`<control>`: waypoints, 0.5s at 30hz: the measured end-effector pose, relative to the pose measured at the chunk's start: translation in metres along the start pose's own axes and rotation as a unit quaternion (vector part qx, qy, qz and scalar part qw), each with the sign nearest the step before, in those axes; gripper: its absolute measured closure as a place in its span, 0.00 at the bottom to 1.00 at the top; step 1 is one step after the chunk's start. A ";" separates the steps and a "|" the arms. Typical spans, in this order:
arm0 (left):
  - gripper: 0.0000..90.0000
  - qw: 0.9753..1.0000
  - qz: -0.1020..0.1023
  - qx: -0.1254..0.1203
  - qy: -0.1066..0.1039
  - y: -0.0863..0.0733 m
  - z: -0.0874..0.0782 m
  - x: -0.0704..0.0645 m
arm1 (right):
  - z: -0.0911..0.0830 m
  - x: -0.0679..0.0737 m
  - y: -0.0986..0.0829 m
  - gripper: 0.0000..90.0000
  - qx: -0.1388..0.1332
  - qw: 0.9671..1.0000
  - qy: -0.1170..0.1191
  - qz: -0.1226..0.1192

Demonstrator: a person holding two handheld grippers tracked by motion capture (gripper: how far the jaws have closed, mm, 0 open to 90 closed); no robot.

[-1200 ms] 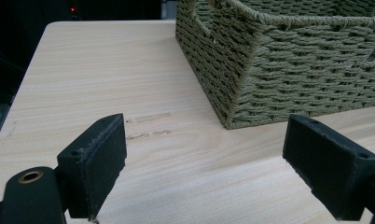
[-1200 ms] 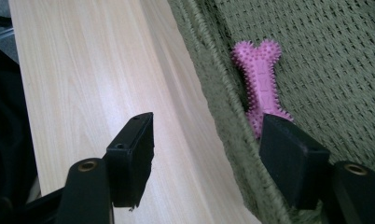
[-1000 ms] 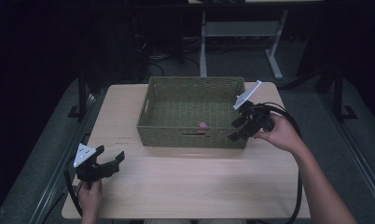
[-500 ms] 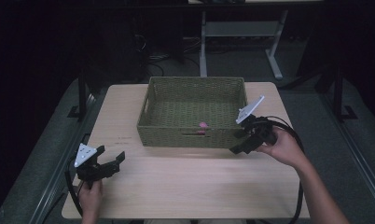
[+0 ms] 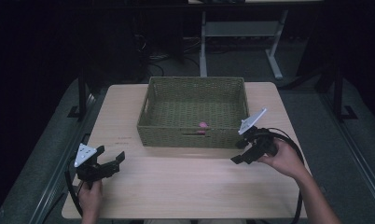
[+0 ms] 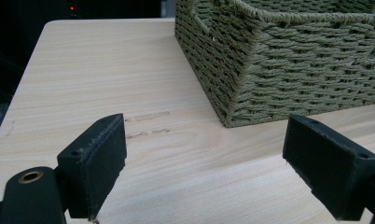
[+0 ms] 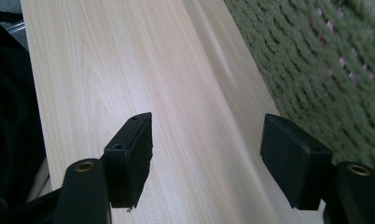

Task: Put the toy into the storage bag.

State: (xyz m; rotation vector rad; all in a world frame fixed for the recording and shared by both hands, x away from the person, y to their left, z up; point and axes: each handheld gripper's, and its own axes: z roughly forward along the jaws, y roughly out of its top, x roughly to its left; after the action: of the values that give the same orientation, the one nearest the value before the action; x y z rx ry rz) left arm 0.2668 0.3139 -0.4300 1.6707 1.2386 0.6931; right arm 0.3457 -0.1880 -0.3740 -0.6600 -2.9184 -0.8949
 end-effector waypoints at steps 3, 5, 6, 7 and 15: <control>0.14 1.000 0.000 0.001 0.000 0.000 0.000 0.000 | 0.003 0.000 -0.006 0.37 0.000 1.000 -0.002 0.005; 0.14 1.000 0.001 0.002 0.000 0.000 0.000 0.000 | 0.005 -0.001 -0.011 0.37 -0.003 1.000 -0.001 0.009; 0.14 1.000 0.000 0.002 -0.001 0.000 0.000 0.000 | 0.006 -0.001 -0.013 0.37 -0.002 1.000 -0.001 0.013; 0.14 1.000 0.000 0.002 -0.001 0.000 0.001 0.000 | 0.006 -0.001 -0.015 0.36 -0.001 1.000 0.000 0.014; 0.14 1.000 0.001 0.004 -0.002 0.000 0.001 0.000 | 0.010 -0.001 -0.030 0.35 -0.004 1.000 -0.004 0.026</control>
State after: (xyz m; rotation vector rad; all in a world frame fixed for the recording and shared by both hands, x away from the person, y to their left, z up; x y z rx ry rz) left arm 0.2676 0.3132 -0.4305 1.6792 1.2384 0.6879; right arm 0.3351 -0.2057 -0.3984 -0.7375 -2.8907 -0.9020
